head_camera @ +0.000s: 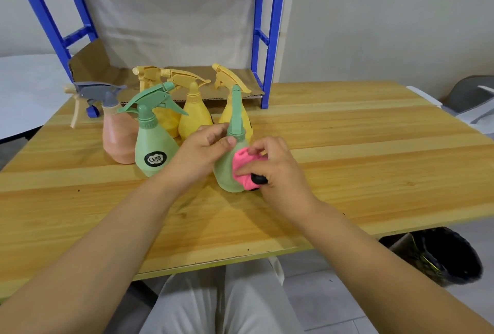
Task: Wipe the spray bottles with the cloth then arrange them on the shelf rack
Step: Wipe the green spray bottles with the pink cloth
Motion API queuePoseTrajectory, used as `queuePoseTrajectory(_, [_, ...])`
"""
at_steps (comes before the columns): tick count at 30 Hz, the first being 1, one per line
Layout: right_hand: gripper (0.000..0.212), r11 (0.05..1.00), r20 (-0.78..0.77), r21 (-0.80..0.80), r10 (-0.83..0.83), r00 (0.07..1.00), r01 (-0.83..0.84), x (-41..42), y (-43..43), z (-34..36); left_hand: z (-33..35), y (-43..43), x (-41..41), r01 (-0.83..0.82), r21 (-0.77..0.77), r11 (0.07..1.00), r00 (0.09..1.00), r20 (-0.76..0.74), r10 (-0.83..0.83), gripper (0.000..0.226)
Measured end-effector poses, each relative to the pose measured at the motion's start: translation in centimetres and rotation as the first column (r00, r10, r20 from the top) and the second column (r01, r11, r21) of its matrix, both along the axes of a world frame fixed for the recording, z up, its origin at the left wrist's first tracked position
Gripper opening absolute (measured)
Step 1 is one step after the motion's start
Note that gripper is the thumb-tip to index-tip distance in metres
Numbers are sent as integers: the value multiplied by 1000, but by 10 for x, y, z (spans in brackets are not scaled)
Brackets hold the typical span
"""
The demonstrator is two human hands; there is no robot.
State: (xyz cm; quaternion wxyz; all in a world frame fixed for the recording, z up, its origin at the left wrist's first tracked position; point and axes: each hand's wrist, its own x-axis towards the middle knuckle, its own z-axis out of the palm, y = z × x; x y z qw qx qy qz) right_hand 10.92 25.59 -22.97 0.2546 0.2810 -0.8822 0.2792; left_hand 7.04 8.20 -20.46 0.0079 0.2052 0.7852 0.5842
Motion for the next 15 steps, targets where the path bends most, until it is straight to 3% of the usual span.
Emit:
queuePoseTrajectory(3, [17, 995, 19, 95, 7, 1000, -8, 6, 2, -16, 3, -1, -1, 57, 40, 998, 997, 52, -59, 19])
queuePoseTrajectory(7, [17, 982, 44, 187, 28, 999, -36, 12, 4, -28, 7, -2, 0, 90, 87, 992, 988, 118, -100, 26])
queuePoseTrajectory(11, [18, 999, 16, 35, 25, 1000, -25, 11, 10, -9, 6, -2, 1, 0, 128, 992, 995, 96, -12, 31])
queuePoseTrajectory(15, [37, 995, -67, -94, -52, 996, 46, 1, 12, 12, 4, 3, -2, -144, 138, 980, 989, -6, 146, 27])
